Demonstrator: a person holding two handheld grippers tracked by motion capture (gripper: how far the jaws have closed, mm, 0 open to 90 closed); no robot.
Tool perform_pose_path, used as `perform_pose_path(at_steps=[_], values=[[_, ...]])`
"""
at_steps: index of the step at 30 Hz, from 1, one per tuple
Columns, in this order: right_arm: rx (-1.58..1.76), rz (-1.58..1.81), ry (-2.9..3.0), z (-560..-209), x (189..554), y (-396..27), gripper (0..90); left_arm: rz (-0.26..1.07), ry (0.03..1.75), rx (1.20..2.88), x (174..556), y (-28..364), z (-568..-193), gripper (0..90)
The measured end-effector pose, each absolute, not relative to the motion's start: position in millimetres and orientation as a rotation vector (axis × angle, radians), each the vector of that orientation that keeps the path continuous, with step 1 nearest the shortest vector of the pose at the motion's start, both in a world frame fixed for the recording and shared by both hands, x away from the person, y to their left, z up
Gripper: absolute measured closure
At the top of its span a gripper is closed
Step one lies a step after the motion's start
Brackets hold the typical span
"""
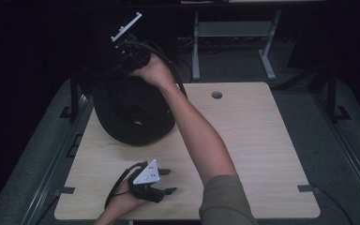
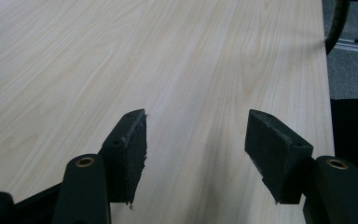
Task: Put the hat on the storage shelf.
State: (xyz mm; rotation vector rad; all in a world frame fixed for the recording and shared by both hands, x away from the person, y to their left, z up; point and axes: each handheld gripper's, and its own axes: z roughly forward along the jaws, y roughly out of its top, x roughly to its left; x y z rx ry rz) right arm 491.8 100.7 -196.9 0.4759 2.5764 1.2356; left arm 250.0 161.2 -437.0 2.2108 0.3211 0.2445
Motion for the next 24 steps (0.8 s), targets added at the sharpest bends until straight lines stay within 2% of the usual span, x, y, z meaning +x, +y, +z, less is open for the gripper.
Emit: perform_pose_path(at_steps=[16,24], values=[[0.632,1.457,2.525,-214.5,482.9,23.3,33.3,0.236,0.370,2.202,255.1,166.5,-438.6,35.1],[0.684,1.494,2.518,-216.4,477.5,2.1,30.1,0.247,0.412,2.191,258.6,171.2,-439.2,30.0]])
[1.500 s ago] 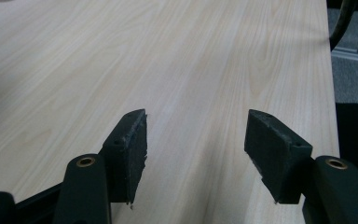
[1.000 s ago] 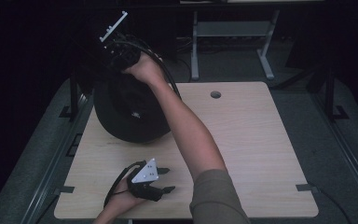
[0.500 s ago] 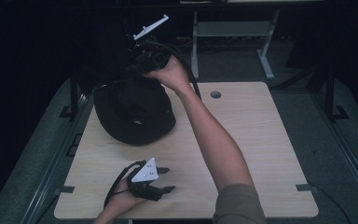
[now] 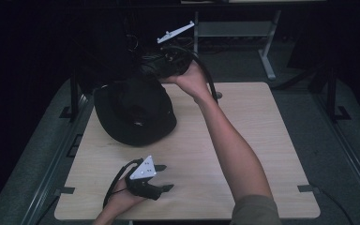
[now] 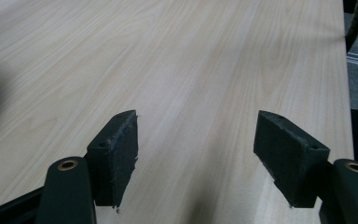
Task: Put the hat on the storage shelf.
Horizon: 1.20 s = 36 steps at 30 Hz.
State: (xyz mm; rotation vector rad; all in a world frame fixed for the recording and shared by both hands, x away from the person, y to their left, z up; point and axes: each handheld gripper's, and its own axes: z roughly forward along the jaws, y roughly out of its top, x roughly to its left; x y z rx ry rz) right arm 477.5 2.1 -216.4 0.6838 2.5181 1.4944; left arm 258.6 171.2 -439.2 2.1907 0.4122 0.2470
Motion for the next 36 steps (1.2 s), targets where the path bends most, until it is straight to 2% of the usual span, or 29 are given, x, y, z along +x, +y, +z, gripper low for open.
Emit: perform_pose_path(at_steps=[15,36], values=[[0.750,1.514,2.479,-222.9,463.5,-36.7,28.1,0.256,0.449,2.172,260.6,175.8,-438.5,27.5],[0.845,1.546,2.449,-252.9,444.0,-95.0,25.9,0.270,0.494,2.164,264.5,182.4,-439.6,25.9]])
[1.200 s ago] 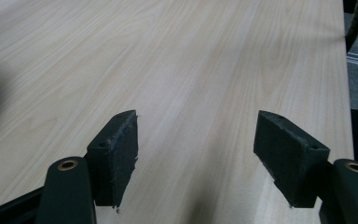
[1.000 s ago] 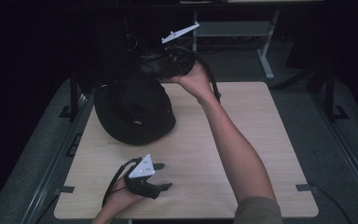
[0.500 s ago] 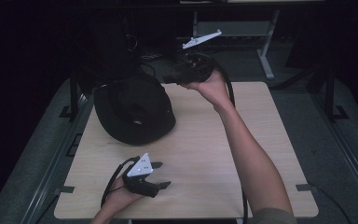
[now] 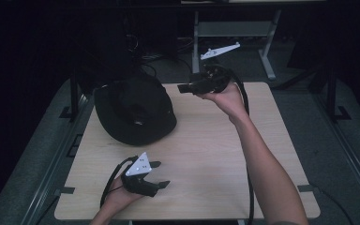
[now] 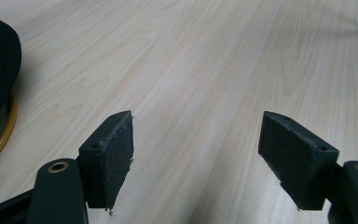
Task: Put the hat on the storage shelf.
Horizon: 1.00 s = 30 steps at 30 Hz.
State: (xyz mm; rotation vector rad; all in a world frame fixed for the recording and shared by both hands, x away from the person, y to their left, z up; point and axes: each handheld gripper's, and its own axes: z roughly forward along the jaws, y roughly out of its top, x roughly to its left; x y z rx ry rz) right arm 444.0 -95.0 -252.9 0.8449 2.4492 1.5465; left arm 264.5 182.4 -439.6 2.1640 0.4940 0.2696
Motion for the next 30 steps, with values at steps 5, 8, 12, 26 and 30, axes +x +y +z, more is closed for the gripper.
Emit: perform_pose_path(at_steps=[5,8,12,26,30], values=[[0.862,1.548,2.454,-260.9,437.2,-106.4,25.3,0.276,0.495,2.168,264.6,182.5,-439.9,25.5],[0.874,1.552,2.457,-267.6,433.4,-113.5,24.9,0.277,0.496,2.163,265.0,182.9,-439.9,25.4],[0.897,1.546,2.459,-278.5,428.9,-122.5,24.9,0.275,0.502,2.159,265.0,183.3,-439.8,25.0],[0.964,1.536,2.461,-301.2,414.0,-141.9,22.5,0.294,0.524,2.159,267.2,186.9,-439.0,22.6],[0.968,1.534,2.460,-306.1,410.6,-146.0,21.6,0.296,0.528,2.160,267.3,187.5,-439.2,22.1]])
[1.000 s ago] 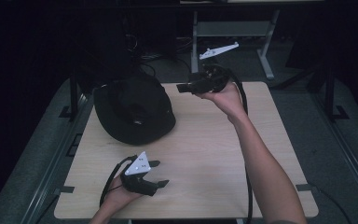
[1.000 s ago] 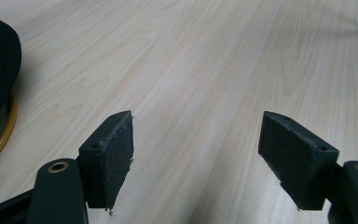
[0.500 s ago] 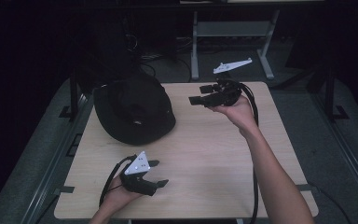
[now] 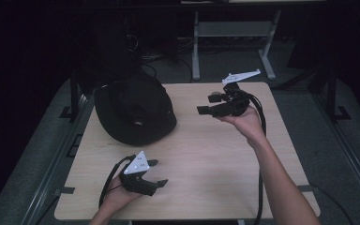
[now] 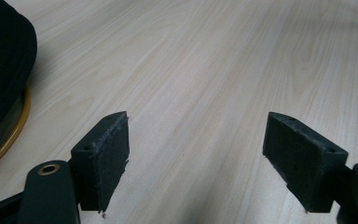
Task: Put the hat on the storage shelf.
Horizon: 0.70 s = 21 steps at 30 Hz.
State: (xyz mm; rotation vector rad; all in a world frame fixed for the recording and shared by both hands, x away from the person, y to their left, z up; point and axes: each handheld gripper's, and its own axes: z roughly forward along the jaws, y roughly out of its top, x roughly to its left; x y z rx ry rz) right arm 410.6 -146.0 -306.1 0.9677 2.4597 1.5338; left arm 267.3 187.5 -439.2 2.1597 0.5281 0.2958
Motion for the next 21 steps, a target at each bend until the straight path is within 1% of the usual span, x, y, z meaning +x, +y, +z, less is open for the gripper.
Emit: perform_pose_path(at_steps=[21], values=[[1.022,1.557,2.447,-330.0,389.3,-165.4,19.4,0.302,0.577,2.133,268.1,193.3,-437.3,19.8]])
